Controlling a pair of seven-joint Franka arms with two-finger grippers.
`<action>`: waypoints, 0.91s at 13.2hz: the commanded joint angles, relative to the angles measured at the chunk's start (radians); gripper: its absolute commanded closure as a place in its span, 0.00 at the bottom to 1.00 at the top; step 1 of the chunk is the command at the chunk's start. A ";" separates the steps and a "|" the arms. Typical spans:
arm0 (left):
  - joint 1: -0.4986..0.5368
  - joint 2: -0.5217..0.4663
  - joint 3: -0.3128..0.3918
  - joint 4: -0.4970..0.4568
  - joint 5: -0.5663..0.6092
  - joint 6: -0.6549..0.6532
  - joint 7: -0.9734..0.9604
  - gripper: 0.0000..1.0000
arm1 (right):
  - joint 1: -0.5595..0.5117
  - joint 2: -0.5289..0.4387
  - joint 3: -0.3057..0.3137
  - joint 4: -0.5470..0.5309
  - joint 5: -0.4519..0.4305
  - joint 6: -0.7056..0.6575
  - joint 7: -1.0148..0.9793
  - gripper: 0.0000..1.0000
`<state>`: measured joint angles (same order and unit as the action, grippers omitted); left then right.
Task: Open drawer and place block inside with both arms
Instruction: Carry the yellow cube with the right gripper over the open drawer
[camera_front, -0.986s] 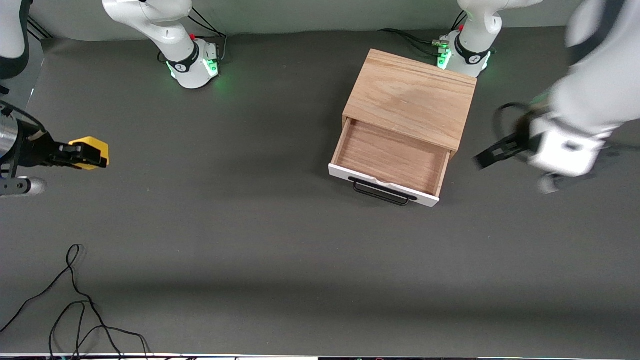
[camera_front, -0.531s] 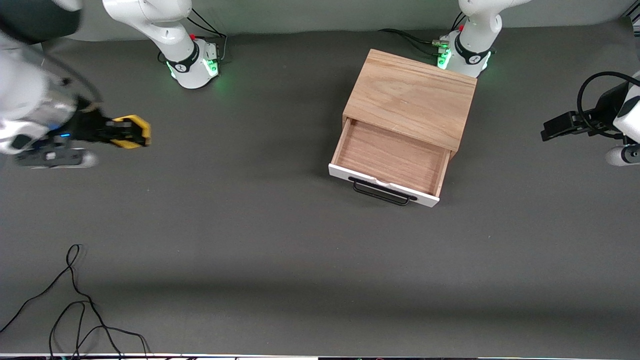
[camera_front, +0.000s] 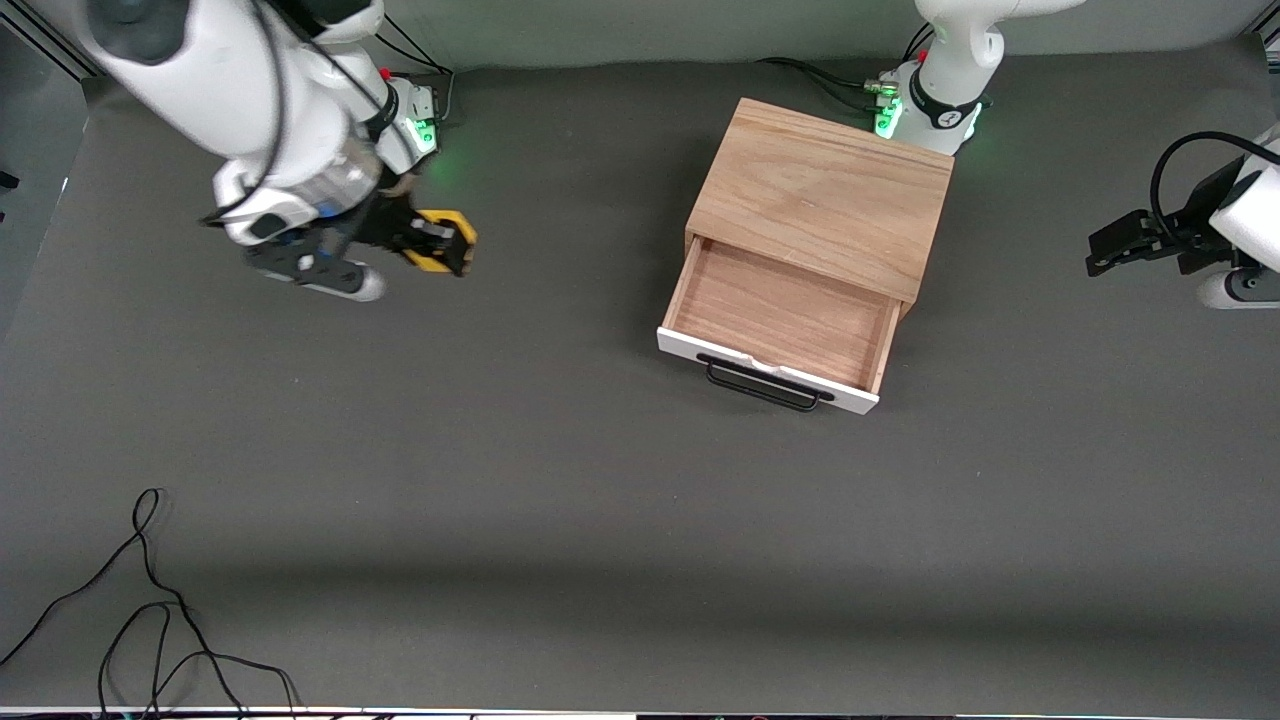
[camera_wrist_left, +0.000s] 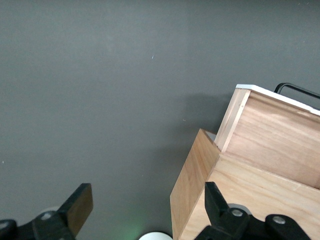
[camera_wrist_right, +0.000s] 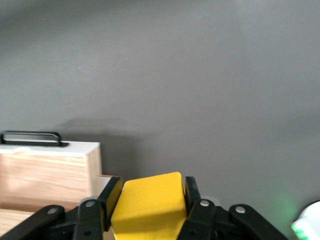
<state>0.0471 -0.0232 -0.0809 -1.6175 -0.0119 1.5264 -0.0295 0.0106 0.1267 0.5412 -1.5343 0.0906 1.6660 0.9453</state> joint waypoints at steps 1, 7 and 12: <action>-0.044 -0.006 0.030 0.017 -0.013 0.023 0.020 0.00 | 0.000 0.063 0.098 0.006 -0.031 0.101 0.237 1.00; -0.041 0.014 0.023 0.056 -0.013 -0.020 0.019 0.00 | 0.119 0.236 0.201 0.009 -0.179 0.192 0.452 1.00; -0.157 0.022 0.100 0.056 0.003 0.000 0.020 0.00 | 0.311 0.447 0.157 0.156 -0.325 0.193 0.564 1.00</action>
<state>-0.0299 -0.0160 -0.0506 -1.5873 -0.0134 1.5333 -0.0207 0.2559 0.4821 0.7282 -1.4938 -0.1875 1.8788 1.4751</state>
